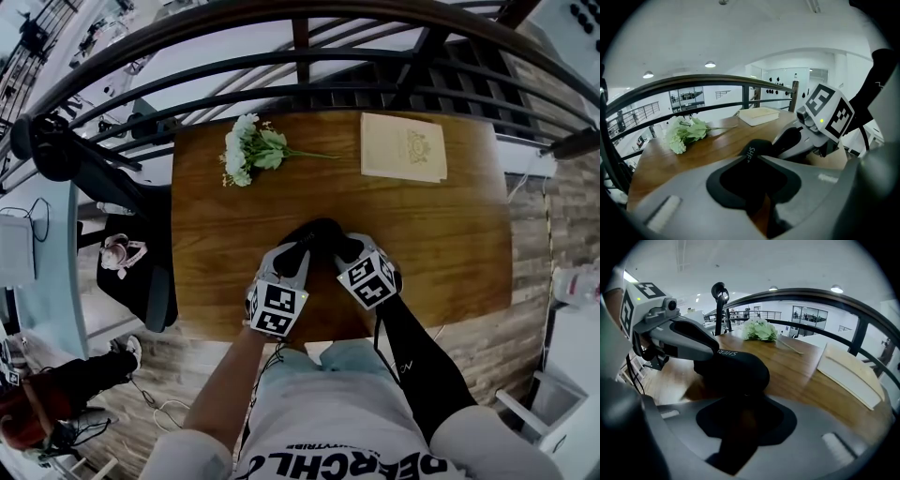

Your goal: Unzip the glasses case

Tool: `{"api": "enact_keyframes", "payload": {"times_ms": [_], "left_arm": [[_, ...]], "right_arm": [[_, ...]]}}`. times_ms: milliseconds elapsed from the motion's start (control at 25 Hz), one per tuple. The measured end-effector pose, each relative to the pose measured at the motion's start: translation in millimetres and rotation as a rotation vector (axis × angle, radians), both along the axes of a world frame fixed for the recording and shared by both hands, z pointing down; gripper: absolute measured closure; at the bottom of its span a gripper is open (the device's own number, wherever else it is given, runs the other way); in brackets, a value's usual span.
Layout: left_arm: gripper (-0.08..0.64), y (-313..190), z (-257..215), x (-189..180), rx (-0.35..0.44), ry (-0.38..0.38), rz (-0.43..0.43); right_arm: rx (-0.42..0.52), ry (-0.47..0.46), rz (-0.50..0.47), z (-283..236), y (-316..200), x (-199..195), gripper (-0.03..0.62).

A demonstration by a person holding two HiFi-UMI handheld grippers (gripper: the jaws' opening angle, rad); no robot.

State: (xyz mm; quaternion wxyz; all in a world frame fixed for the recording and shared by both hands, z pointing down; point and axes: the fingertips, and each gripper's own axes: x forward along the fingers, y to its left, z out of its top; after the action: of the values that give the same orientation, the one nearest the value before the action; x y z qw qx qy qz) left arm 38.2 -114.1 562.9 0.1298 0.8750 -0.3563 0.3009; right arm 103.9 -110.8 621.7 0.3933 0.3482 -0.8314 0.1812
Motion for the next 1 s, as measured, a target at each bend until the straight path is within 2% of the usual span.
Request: {"api": "enact_keyframes", "payload": {"times_ms": [40, 80, 320, 520, 760, 920, 1000], "left_arm": [[0.499, 0, 0, 0, 0.001, -0.001, 0.0], [0.502, 1, 1, 0, 0.0, -0.001, 0.002], [0.52, 5, 1, -1, -0.005, 0.001, 0.019], [0.52, 28, -11, 2, -0.001, 0.066, 0.013], [0.537, 24, 7, -11, 0.008, -0.019, -0.011], [0.545, 16, 5, -17, 0.008, -0.002, -0.019], [0.544, 14, -4, -16, 0.035, 0.003, -0.013]], "right_arm": [[0.002, 0.013, -0.006, 0, 2, 1, 0.543], [0.004, 0.026, -0.015, 0, 4, 3, 0.561], [-0.043, -0.001, 0.022, 1, 24, 2, 0.563], [-0.066, -0.004, 0.088, 1, 30, 4, 0.563], [-0.092, -0.006, 0.058, 2, 45, -6, 0.563], [-0.097, -0.017, 0.061, 3, 54, -15, 0.563], [-0.098, -0.019, 0.061, 3, 54, -15, 0.563]]}}
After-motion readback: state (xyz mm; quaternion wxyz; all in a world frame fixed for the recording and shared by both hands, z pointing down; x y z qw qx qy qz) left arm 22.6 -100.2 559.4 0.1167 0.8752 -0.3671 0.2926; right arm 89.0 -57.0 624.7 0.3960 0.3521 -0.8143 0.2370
